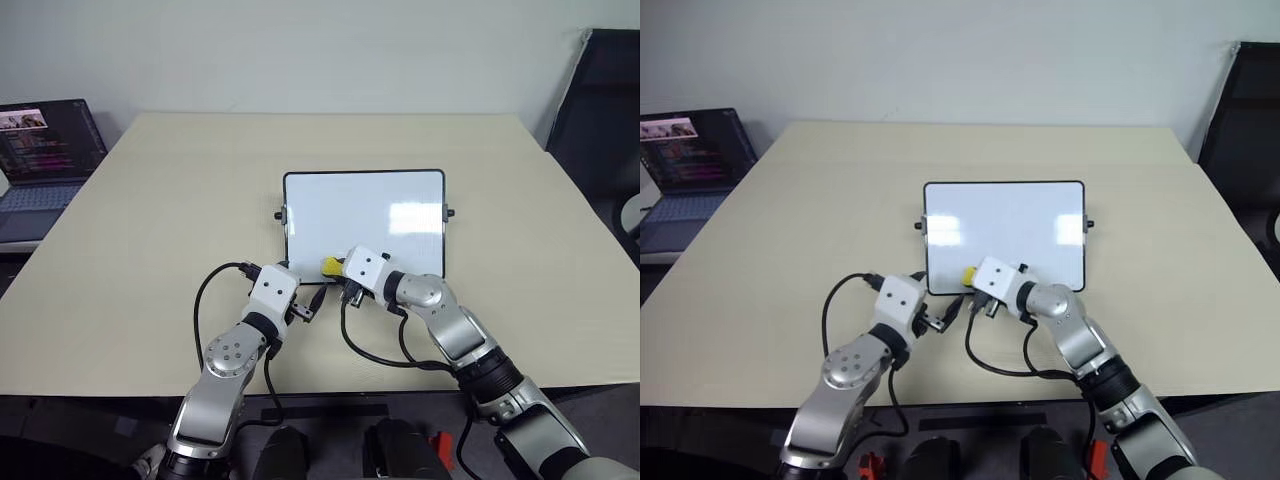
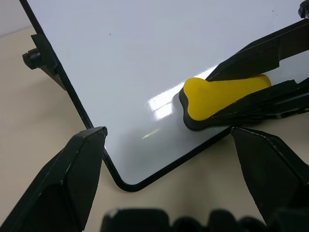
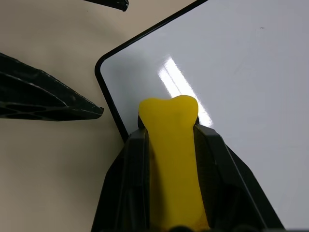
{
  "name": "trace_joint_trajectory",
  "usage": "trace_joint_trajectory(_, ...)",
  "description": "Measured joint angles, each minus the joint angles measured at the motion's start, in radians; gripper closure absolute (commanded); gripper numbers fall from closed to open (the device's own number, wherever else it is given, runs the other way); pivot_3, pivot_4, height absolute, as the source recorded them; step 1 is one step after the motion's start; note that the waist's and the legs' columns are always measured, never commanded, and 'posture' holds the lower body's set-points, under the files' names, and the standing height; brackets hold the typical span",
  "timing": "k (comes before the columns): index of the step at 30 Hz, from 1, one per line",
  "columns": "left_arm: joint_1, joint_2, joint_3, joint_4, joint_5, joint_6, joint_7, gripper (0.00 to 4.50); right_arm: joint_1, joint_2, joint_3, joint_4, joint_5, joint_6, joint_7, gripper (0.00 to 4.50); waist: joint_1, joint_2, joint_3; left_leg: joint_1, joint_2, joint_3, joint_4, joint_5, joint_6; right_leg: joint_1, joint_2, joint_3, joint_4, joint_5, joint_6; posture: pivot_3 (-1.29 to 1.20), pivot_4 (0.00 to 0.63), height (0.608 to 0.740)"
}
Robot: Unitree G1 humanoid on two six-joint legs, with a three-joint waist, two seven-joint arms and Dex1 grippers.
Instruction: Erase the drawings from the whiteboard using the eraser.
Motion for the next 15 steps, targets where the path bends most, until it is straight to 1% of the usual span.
trace_joint_trajectory(3, -0.002, 0.000, 0.000, 0.000, -0.002, 0.000, 0.001, 0.00, -0.033, 0.010, 0.000, 0.037, 0.000, -0.015, -0.016, 3.54, -0.002, 0.000, 0.000, 0.000, 0.000, 0.000, 0.000, 0.000, 0.000, 0.000, 0.000, 0.000, 0.000, 0.001, 0.001, 0.00, 0.150, 0.740)
trace_joint_trajectory(5, -0.002, 0.000, -0.001, 0.001, -0.003, 0.000, 0.001, 0.00, -0.082, 0.017, -0.013, 0.084, -0.002, -0.038, -0.068, 3.54, -0.001, 0.000, 0.000, 0.000, 0.000, 0.000, 0.000, 0.000, 0.000, 0.000, 0.000, 0.000, 0.000, 0.001, 0.001, 0.00, 0.150, 0.740)
trace_joint_trajectory(9, -0.003, 0.000, -0.001, 0.004, -0.004, -0.001, 0.003, 0.00, -0.149, 0.043, -0.114, 0.155, 0.002, -0.061, -0.212, 3.54, 0.008, -0.001, 0.000, -0.001, -0.001, 0.000, 0.001, 0.000, 0.000, 0.000, 0.000, 0.000, 0.000, 0.000, 0.000, 0.00, 0.150, 0.740)
trace_joint_trajectory(12, -0.003, -0.001, -0.001, 0.005, -0.004, -0.002, 0.003, 0.00, -0.156, 0.044, -0.139, 0.165, 0.001, -0.084, -0.259, 3.54, 0.009, -0.001, 0.000, -0.002, -0.001, 0.000, 0.000, 0.000, 0.000, 0.000, -0.001, 0.001, -0.001, 0.000, 0.001, 0.00, 0.150, 0.740)
trace_joint_trajectory(14, -0.008, -0.001, -0.002, 0.005, -0.006, -0.004, 0.003, 0.00, -0.144, 0.044, -0.139, 0.154, 0.002, -0.093, -0.264, 3.54, 0.008, -0.001, 0.000, -0.003, -0.001, 0.000, 0.000, 0.000, 0.000, -0.001, -0.001, 0.001, -0.002, 0.003, 0.006, 0.00, 0.150, 0.740)
trace_joint_trajectory(15, -0.010, -0.001, -0.003, 0.006, -0.006, -0.006, 0.002, 0.00, -0.133, 0.044, -0.143, 0.142, 0.003, -0.093, -0.264, 3.54, 0.009, -0.001, 0.000, -0.004, -0.001, 0.000, 0.000, 0.000, 0.000, -0.001, -0.001, 0.000, -0.002, 0.003, 0.006, 0.00, 0.150, 0.740)
